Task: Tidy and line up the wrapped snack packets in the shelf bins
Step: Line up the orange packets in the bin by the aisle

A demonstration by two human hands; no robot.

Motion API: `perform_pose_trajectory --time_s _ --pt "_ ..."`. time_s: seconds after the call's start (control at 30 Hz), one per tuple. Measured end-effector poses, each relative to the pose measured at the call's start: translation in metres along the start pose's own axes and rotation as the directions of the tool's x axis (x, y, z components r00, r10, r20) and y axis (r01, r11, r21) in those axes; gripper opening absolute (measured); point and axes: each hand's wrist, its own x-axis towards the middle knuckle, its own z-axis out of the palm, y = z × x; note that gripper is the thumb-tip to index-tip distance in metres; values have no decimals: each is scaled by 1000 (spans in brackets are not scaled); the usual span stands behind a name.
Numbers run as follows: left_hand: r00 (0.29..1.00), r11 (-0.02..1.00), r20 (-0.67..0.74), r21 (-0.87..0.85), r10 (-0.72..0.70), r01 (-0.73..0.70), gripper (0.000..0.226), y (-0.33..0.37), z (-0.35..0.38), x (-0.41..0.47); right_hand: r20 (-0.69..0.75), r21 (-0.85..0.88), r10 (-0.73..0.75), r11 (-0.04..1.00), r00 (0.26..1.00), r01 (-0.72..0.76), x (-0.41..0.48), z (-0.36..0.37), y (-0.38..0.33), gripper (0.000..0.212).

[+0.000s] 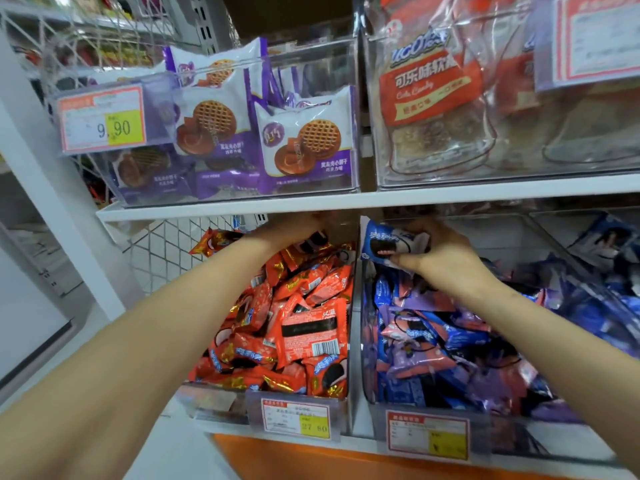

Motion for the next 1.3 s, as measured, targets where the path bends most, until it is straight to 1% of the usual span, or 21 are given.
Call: perform_pose_trajectory --time_s 0.1,0.17,0.23,0.3,0.37,0.43,0.5,0.57,0.6,0.63,0.67,0.73,0.77,0.83,0.9,0.93,0.97,1.03,1.1,1.2,1.3 --pt "988 949 123 288 97 -129 34 0 6 10 8 -40 -13 999 1000 14 -1 -4 0 34" --pt "976 899 211 414 60 -144 40 -2 14 17 29 -48 8 999 1000 -7 -1 -7 2 30" --pt "966 825 258 547 -5 -142 48 -3 18 21 28 -23 12 1000 1000 -12 1 -9 4 29" --pt "958 770 282 622 -49 -144 48 1 21 23 -4 -5 -20 1000 1000 20 1 -10 3 27" --pt "961 763 273 630 -42 -146 47 4 20 24 -35 15 -51 999 998 52 2 -10 3 29" --pt "968 798 251 586 -15 -139 41 0 18 24 -70 38 -65 997 995 68 3 -9 3 35" --pt "979 875 194 460 69 -153 31 -6 15 23 -115 72 -78 994 990 87 4 -8 4 39" --pt "989 947 47 286 140 -148 22 -5 12 14 -140 122 -87 987 986 104 5 -6 6 35" --pt "988 972 -41 191 149 -139 20 0 8 6 -148 121 -95 986 984 113 5 -5 7 30" --pt "987 990 -103 75 126 -118 23 7 6 -1 -153 105 -105 987 983 122 5 -4 8 26" --pt "986 993 -129 -48 105 -112 28 13 5 -7 -160 77 -120 988 980 134 5 -4 8 23" --pt "986 969 -116 -205 119 -141 35 22 5 -13 -174 70 -129 987 976 143 4 -4 7 28" --pt "988 963 -79 -225 130 -145 35 29 7 -16 -176 81 -123 987 977 139 4 -4 5 30" --pt "986 971 -2 -172 167 -165 34 38 14 -17 -126 159 -96 980 987 116 3 -4 3 30" --pt "974 974 53 -77 219 -215 41 41 23 -15 3 305 -47 951 999 43 3 -4 2 33" --pt "968 968 47 -54 246 -243 41 42 25 -15 57 334 -26 942 998 5 3 -4 3 36" --pt "965 964 26 -56 260 -258 39 42 28 -16 79 310 -25 951 997 -1 2 -4 3 39" --pt "960 956 -22 -92 279 -279 32 43 31 -18 61 173 -71 983 996 60 0 -2 6 48" --pt "958 952 -23 -107 285 -286 29 41 32 -18 34 80 -124 989 992 121 1 1 10 54" --pt "955 941 19 -181 294 -286 29 39 27 -20 18 59 -145 988 989 144 2 2 14 49" --pt "957 922 67 -295 283 -252 29 38 22 -22 15 29 -162 987 987 161 2 5 17 50"
